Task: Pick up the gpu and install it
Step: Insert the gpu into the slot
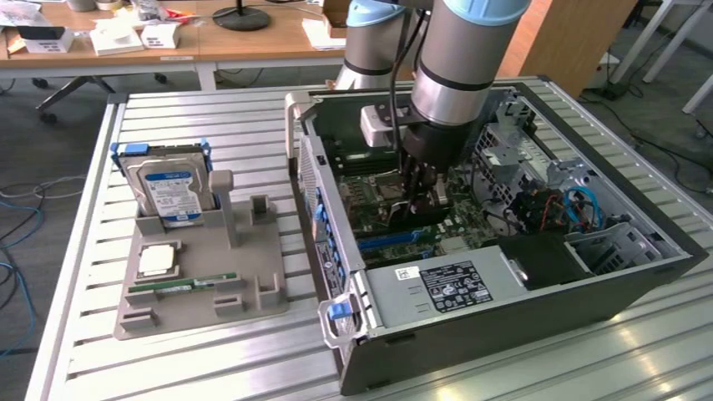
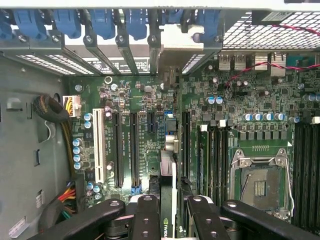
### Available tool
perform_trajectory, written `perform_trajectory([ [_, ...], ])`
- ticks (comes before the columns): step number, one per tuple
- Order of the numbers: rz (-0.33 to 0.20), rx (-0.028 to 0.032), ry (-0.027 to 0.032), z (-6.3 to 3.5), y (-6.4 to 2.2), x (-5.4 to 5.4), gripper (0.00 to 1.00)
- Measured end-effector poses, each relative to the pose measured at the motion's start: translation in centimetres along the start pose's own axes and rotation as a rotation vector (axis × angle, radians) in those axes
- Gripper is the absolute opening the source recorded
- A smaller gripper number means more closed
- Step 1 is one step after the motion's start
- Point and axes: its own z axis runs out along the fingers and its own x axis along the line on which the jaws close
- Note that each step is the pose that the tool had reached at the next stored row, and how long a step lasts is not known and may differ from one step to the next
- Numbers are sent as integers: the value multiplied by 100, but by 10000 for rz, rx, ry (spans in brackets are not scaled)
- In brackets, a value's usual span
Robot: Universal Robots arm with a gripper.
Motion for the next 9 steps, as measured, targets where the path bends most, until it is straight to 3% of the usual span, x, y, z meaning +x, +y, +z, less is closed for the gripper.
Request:
perform_trajectory([
  [9,2,0,0,0,3,10,26],
])
